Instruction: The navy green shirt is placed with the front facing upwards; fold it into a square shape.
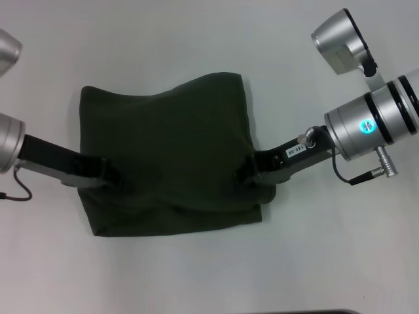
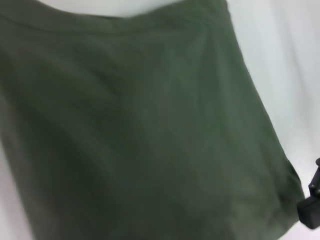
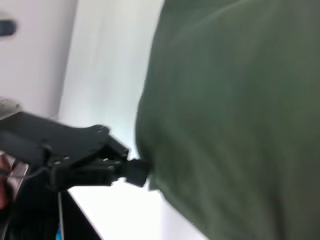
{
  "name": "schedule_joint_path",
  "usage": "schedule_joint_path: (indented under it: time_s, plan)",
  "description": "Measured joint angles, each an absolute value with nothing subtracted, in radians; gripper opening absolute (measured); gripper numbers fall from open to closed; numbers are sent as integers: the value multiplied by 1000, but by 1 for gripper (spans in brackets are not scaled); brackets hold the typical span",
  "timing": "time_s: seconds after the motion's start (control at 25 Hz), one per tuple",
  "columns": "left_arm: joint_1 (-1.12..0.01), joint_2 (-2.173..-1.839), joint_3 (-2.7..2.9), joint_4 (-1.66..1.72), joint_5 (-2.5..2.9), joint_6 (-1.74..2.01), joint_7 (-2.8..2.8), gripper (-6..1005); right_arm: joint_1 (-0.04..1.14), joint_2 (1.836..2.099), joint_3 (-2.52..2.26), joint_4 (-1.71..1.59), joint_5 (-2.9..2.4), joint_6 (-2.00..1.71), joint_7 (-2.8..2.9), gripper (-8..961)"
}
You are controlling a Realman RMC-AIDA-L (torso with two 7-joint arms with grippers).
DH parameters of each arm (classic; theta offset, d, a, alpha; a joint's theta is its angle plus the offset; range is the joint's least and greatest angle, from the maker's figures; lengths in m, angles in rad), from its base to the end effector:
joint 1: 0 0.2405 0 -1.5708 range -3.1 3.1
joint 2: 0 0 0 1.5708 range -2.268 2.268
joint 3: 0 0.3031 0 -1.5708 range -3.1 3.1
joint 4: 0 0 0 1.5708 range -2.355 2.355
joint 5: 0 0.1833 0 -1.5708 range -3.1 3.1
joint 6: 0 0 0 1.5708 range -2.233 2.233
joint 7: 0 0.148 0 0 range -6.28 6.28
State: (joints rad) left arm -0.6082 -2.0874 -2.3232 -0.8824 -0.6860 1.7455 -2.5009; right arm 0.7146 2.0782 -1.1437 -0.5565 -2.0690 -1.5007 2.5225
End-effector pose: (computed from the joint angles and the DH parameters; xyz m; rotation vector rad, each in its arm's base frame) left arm -0.2795 0.3160 -0.0305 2.4922 1.8713 -0.0284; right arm 0.2359 0.3269 -0.0926 2.3467 -1.8021 -0.0979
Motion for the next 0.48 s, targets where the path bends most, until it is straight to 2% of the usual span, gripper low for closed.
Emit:
schedule_joint_path:
  time_s: [0.2, 0.48]
  plan:
    - [-620, -2108, -2293, -869, -671, 1731, -2498, 5, 729, 2086, -1164, -538, -2075, -1515, 2509, 2]
    - [-619, -2100, -2278, -849, -619, 1690, -2522, 5, 704, 2070, -1163, -519, -2148, -1491, 2534, 3]
